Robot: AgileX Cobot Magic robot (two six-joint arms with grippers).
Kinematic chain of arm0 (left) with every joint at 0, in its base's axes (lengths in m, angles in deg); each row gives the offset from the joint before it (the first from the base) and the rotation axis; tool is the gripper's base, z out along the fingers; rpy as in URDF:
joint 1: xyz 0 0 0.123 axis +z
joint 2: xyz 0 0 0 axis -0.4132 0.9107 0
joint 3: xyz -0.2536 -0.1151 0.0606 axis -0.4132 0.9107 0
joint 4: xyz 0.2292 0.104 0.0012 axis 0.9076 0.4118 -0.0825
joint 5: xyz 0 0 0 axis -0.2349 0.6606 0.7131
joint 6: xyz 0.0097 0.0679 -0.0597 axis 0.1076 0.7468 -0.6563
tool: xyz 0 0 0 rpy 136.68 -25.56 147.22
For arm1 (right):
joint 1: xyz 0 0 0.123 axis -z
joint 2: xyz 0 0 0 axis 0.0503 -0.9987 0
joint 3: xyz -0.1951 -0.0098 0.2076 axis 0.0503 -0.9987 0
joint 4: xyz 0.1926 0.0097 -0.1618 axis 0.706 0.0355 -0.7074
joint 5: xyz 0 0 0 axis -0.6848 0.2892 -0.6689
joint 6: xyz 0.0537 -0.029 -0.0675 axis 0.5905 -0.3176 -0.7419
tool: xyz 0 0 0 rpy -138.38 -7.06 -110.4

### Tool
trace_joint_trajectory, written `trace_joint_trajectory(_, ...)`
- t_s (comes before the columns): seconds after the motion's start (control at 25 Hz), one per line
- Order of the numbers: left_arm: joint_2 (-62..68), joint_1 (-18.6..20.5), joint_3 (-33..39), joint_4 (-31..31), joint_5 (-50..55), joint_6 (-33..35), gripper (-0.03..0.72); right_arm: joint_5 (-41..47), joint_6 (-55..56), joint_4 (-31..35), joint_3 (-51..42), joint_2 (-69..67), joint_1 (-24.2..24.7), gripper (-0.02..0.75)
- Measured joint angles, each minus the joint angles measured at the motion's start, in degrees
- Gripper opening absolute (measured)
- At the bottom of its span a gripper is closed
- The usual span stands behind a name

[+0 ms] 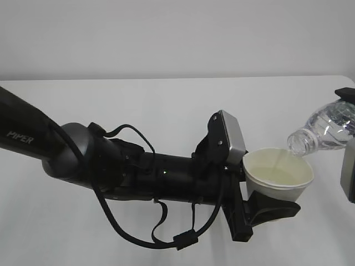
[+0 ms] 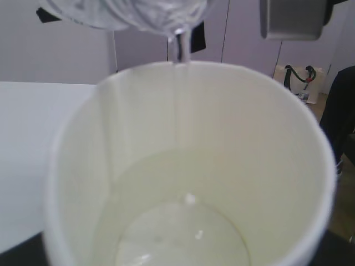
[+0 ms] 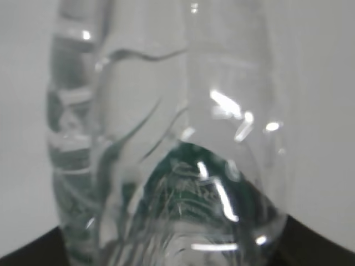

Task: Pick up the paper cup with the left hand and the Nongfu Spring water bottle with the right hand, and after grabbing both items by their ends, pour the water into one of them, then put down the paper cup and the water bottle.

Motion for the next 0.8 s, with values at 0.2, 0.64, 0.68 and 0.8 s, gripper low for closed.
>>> trace_joint_trajectory(0.2, 0.0, 0.0, 0.0, 0.0, 0.0, 0.0, 0.463, 0.0, 0.0, 0.0, 0.0, 0.0, 0.0, 0.4)
trace_joint_trajectory(0.64, 0.0, 0.0, 0.0, 0.0, 0.0, 0.0, 0.463, -0.1, -0.2, 0.0, 0.0, 0.0, 0.0, 0.398)
trace_joint_trajectory(0.68, 0.0, 0.0, 0.0, 0.0, 0.0, 0.0, 0.463, -0.1, -0.2, 0.0, 0.0, 0.0, 0.0, 0.398)
trace_joint_trajectory(0.8, 0.0, 0.0, 0.0, 0.0, 0.0, 0.0, 0.463, -0.1, -0.2, 0.0, 0.0, 0.0, 0.0, 0.397)
